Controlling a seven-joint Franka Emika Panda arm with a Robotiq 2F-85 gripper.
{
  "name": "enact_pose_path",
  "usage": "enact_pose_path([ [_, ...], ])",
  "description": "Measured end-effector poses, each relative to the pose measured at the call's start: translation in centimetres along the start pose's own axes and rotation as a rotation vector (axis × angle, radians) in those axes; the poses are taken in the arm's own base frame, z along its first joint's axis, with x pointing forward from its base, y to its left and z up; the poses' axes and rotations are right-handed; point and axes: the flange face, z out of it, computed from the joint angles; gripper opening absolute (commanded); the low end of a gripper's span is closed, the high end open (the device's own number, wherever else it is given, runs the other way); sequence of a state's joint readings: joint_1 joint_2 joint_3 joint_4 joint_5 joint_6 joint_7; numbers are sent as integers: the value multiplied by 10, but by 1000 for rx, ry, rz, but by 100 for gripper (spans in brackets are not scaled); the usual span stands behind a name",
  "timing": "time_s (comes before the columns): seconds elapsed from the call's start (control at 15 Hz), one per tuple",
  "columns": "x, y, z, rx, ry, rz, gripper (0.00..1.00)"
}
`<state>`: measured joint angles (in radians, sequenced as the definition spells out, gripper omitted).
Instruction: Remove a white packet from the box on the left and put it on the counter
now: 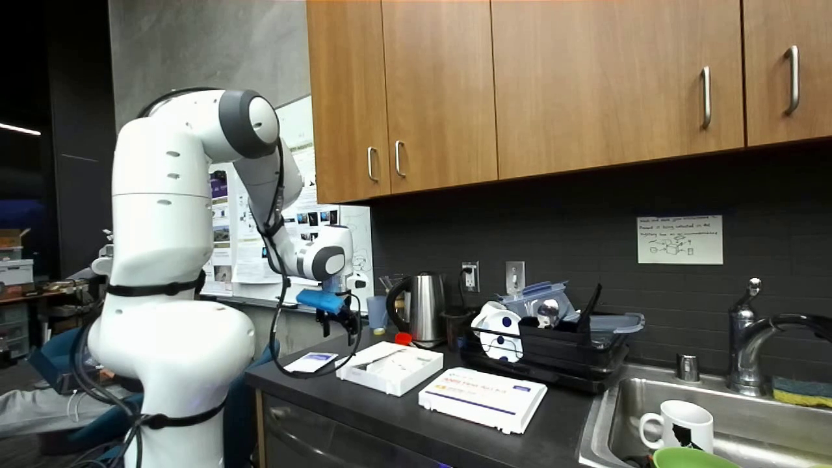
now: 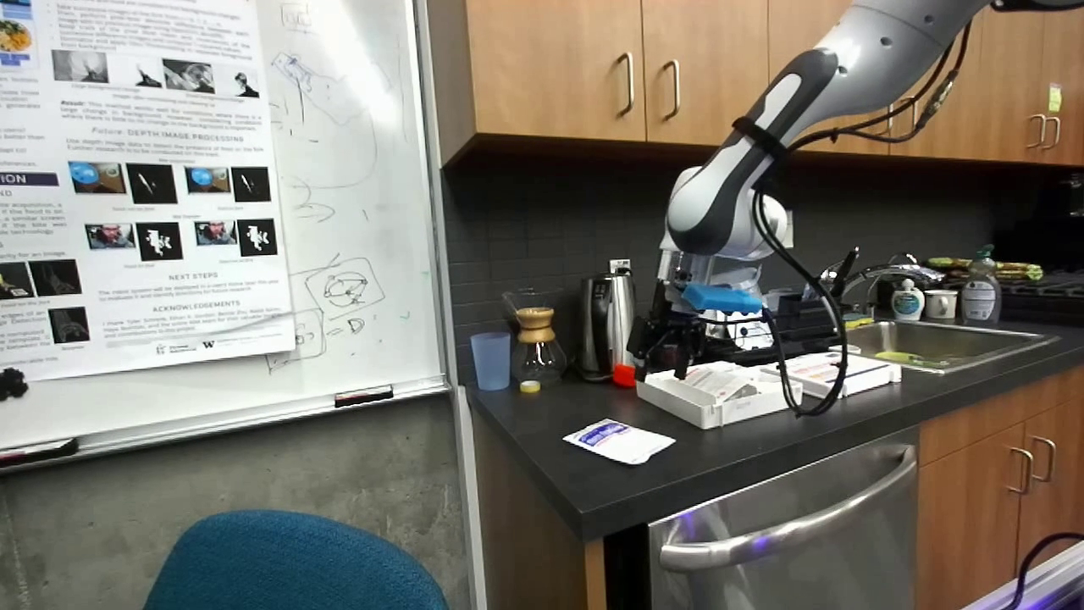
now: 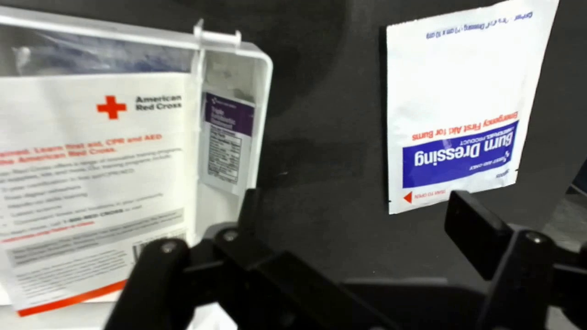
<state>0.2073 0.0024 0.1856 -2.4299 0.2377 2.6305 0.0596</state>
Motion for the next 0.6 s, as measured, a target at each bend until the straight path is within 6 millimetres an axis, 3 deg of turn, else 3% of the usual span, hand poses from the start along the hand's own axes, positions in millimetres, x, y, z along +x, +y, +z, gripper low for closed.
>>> enact_pose_path([
  [0.6, -33, 16, -31, -187, 42, 155, 100],
])
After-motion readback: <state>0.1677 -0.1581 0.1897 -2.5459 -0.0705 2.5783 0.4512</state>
